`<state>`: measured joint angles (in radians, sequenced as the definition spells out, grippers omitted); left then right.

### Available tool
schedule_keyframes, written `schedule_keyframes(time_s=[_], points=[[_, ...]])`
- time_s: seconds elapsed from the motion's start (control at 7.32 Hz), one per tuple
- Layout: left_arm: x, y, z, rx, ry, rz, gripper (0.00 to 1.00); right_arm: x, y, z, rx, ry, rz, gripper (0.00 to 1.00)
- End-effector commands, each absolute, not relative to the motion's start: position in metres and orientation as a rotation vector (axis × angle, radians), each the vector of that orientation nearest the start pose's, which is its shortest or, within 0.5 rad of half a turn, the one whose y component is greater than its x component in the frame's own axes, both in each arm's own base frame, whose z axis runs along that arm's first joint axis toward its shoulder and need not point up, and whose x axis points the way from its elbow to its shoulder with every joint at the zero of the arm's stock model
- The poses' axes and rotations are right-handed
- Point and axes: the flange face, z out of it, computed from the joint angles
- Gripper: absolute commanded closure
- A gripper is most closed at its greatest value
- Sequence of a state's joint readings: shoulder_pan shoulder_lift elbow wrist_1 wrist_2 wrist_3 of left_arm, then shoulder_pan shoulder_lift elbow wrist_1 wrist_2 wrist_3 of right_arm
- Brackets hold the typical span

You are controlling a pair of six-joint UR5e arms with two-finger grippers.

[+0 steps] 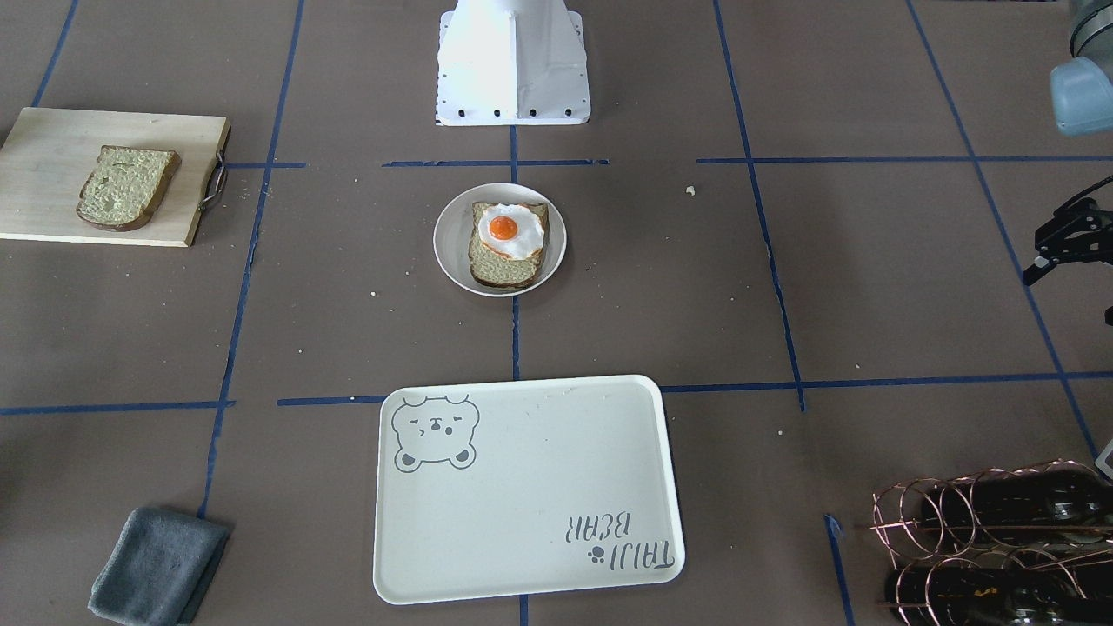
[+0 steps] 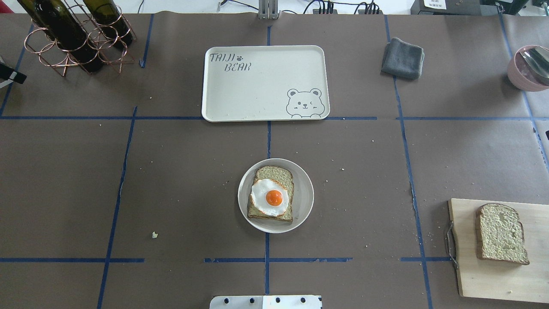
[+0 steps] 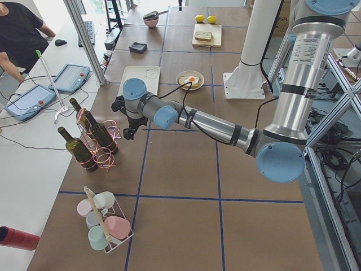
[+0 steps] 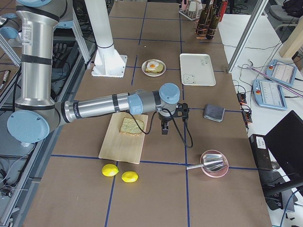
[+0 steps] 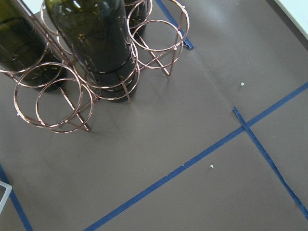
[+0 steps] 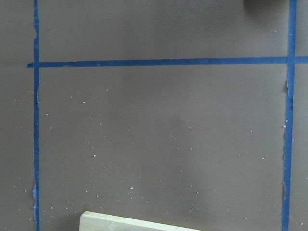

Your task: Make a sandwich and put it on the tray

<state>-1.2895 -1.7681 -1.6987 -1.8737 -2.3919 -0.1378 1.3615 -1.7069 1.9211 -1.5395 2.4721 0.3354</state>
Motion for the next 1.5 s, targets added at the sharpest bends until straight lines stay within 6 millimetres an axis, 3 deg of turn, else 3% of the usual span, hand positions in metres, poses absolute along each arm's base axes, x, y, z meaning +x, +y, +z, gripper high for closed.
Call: schedule_keyframes(time_s=[0.0,0.27,0.55,0.82,0.96,1.09,1.37], points=[[0.164,-0.552,0.425,0.361,1.011,0.262,0.0,-0.056,-0.403,0.544,0.015,-0.943,0.079,0.0],[0.203,-0.535,0.411,0.304,1.076,0.207,0.0,-0.084,-0.36,0.558,0.025,-0.983,0.129,0.0],[0.239,-0.524,0.384,0.231,1.133,0.123,0.0,-0.111,-0.337,0.569,-0.001,-0.979,0.161,0.0],[0.278,-0.514,0.366,0.223,1.134,0.093,0.0,-0.126,-0.304,0.606,0.015,-0.987,0.175,0.0],[0.281,-0.515,0.359,0.221,1.144,0.082,0.0,-0.142,-0.289,0.628,0.027,-0.967,0.148,0.0],[0.281,-0.515,0.359,0.22,1.144,0.08,0.0,-0.158,-0.279,0.633,0.015,-0.939,0.172,0.0],[0.281,-0.515,0.358,0.222,1.145,0.081,0.0,-0.155,-0.257,0.64,0.014,-0.94,0.136,0.0]])
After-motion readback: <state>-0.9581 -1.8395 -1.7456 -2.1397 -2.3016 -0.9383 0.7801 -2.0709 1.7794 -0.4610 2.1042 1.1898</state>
